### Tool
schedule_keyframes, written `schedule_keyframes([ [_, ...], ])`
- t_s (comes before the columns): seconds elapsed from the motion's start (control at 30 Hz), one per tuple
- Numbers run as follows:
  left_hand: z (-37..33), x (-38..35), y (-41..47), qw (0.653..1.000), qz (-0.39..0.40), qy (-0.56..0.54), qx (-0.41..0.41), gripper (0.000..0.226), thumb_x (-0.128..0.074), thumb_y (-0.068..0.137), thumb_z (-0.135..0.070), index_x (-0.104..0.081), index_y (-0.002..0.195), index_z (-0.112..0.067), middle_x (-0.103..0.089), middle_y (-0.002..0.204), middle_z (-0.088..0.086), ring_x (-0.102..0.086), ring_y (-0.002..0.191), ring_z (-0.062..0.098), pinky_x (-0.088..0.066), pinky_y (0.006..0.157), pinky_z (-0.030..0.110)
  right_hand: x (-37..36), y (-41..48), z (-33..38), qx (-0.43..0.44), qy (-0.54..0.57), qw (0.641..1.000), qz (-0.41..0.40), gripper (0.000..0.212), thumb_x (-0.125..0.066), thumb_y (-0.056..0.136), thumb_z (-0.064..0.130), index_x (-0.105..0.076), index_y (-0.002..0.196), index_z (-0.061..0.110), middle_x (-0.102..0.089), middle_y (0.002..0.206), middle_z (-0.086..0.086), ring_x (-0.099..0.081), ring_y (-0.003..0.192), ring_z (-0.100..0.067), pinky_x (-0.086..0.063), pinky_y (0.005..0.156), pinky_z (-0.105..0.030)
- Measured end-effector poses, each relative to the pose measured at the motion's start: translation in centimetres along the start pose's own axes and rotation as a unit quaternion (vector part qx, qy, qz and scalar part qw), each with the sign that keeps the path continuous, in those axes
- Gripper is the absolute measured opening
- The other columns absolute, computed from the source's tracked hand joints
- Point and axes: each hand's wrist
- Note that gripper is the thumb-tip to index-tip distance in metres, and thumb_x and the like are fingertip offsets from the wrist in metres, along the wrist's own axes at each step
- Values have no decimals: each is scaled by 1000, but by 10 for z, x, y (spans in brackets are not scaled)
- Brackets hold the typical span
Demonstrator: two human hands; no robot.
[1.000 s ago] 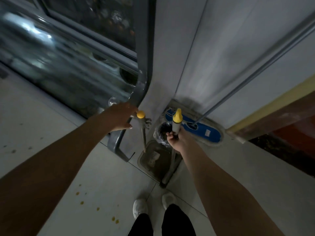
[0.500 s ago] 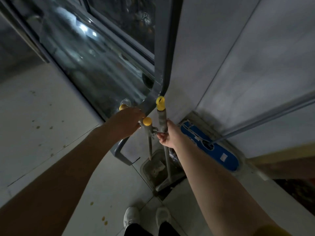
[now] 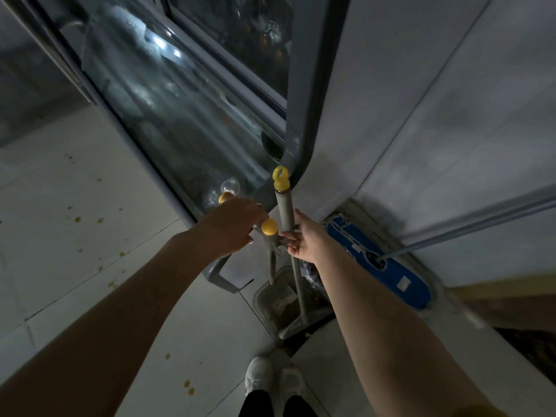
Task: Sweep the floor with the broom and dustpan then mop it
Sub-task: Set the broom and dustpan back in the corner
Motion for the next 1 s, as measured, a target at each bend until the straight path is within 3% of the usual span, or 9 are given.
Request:
schedule_keyframes([
  [0.1, -1, 4, -3, 1000, 7, -6, 4, 50, -60, 86, -7, -48, 133, -18, -47, 139, 3, -38, 131, 19, -29, 107, 29, 7, -16, 1, 18, -9, 1000, -3, 37, -52, 93, 46, -53, 104, 11, -68, 75, -10, -57, 58, -16, -43, 54, -27],
  [0.2, -8, 11, -8, 997, -1, -66, 31, 49, -52, 86, 4, -51, 130, -19, -45, 140, 3, -38, 132, 19, -31, 106, 31, 18, -41, 8, 42, -39, 998, -6, 32, -54, 91, 45, -51, 101, 15, -75, 79, -9, -67, 74, -21, -44, 59, -31],
  [0.33, -30, 26, -6, 985, -73, -147, 60, 45, -46, 85, 4, -56, 121, -21, -52, 131, 1, -50, 112, 14, -34, 85, 17, 26, -79, 26, 102, -101, 989, -23, 40, -57, 88, 49, -55, 113, 18, -76, 87, -4, -66, 81, -21, -43, 63, -32],
  [0.47, -61, 47, 5, 973, -105, -204, 35, 41, -46, 86, -5, -55, 121, -24, -53, 128, 1, -48, 93, 6, -34, 68, 5, 38, -122, 40, 176, -106, 978, -35, 39, -58, 89, 46, -52, 120, 24, -71, 98, -4, -63, 76, -19, -43, 61, -30],
  [0.57, -93, 67, 12, 948, -119, -294, 6, 40, -48, 86, -2, -55, 122, -18, -53, 129, 5, -51, 112, 15, -35, 88, 17, 53, -165, 48, 221, -81, 971, -48, 25, -58, 91, 37, -54, 109, 20, -66, 98, -4, -60, 73, -17, -44, 61, -29],
  [0.63, -119, 85, 14, 930, -140, -341, -7, 40, -49, 84, 3, -56, 121, -12, -56, 124, 8, -52, 115, 19, -37, 92, 21, 68, -198, 52, 254, -53, 963, -66, 19, -57, 93, 33, -55, 104, 17, -60, 98, -4, -59, 76, -18, -46, 65, -30],
  [0.8, -181, 130, 22, 888, -180, -417, -69, 35, -52, 85, 7, -54, 117, -7, -58, 119, 8, -55, 112, 22, -41, 95, 27, 115, -278, 65, 350, -14, 933, -79, 25, -61, 91, 31, -56, 111, 17, -58, 107, -3, -60, 97, -23, -52, 74, -31],
  [0.9, -226, 153, 26, 876, -184, -432, -110, 34, -52, 89, 1, -50, 122, -8, -56, 122, 5, -53, 111, 15, -39, 91, 22, 152, -322, 74, 404, 30, 910, -93, 42, -68, 87, 26, -50, 124, 16, -60, 107, -4, -63, 94, -22, -56, 70, -33],
  [1.0, -278, 165, 32, 860, -186, -457, -130, 35, -51, 90, 0, -49, 124, -7, -56, 122, 3, -51, 106, 8, -38, 89, 19, 194, -356, 81, 441, 64, 889, -104, 48, -71, 83, 23, -46, 124, 19, -66, 97, 3, -63, 92, -20, -56, 63, -31],
])
Point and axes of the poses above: each hand's wrist, its own y-axis towards the middle knuckle, its own x-axis out of the back of the hand, z = x × y
